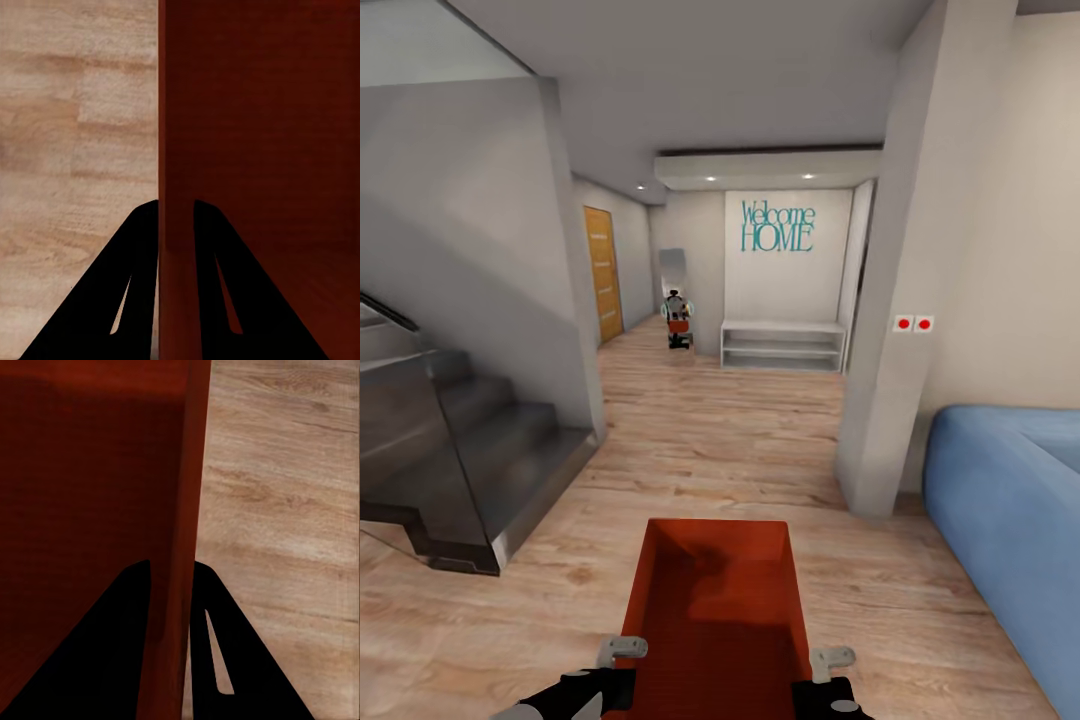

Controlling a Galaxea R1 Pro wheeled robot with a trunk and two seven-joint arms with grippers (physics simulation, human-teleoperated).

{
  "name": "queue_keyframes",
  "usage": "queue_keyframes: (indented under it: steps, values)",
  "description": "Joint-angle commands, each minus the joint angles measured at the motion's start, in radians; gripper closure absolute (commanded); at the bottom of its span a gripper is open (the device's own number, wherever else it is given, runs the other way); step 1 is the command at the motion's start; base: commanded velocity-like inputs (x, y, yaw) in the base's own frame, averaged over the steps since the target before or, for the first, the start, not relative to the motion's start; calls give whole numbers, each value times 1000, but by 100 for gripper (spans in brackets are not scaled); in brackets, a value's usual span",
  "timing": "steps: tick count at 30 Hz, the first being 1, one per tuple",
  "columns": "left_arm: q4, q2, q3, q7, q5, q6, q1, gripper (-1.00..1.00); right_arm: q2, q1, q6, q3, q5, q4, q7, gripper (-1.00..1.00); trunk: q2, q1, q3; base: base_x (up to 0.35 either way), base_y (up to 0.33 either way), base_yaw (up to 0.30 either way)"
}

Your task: Move the two storage containers from the living room to the garage. In the garage, place one container on the floor and stack the other container on top of it (either order is fine).

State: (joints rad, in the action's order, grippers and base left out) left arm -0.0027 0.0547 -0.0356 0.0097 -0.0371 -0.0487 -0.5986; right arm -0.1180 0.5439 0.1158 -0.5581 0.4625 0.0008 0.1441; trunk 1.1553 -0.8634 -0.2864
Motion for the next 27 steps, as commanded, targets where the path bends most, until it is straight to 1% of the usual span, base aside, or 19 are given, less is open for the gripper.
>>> queue_keyframes:
  steps: [1, 27]
  values:
    - [-2, 0, 4, 7, -9, -4, -1, 100, 12, 1, 6, -14, 21, 4, 5, 100, 1, -1, -1, 324, 0, 0]
    - [-2, 0, 3, 7, -9, -4, -1, 100, 12, 1, 7, -14, 21, 4, 5, 100, 1, -1, -1, 324, 0, 0]
